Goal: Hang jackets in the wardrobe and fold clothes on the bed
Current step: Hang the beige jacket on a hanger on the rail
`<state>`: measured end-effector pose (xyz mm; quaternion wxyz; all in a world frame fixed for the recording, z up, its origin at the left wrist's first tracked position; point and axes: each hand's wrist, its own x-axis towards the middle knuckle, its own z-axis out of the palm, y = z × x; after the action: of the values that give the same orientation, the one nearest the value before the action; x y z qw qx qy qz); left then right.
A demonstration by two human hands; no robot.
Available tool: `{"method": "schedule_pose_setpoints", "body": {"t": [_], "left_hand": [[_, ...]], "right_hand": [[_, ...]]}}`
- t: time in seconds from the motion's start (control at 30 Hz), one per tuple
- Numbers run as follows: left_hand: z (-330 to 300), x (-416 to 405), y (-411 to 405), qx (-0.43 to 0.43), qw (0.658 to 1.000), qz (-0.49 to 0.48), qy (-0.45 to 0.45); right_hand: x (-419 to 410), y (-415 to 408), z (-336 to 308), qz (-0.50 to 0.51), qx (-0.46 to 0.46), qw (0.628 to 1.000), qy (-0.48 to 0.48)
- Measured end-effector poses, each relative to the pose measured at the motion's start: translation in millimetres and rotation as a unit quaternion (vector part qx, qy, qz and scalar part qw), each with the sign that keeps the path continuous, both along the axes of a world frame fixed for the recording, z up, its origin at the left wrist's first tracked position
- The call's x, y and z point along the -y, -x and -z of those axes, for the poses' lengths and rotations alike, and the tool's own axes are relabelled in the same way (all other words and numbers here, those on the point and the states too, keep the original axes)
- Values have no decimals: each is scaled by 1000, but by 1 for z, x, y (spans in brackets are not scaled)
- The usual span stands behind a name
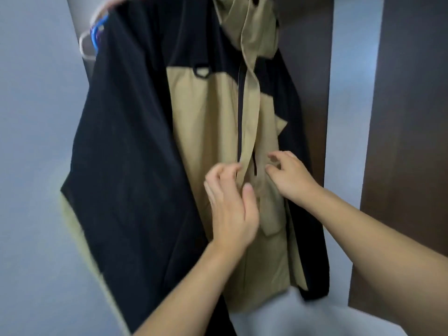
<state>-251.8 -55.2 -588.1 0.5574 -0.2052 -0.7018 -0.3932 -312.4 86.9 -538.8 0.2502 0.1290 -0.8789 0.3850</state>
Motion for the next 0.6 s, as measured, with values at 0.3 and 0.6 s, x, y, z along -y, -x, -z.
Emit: {"method": "schedule_pose_setpoints", "body": {"t": [0.3,0.6], "left_hand": [[186,22,-24,323,929,174,-53],[257,28,-14,538,777,156,-288]], "right_hand": [[38,-49,101,4,160,987,9],[40,-46,193,52,137,989,-14]]}}
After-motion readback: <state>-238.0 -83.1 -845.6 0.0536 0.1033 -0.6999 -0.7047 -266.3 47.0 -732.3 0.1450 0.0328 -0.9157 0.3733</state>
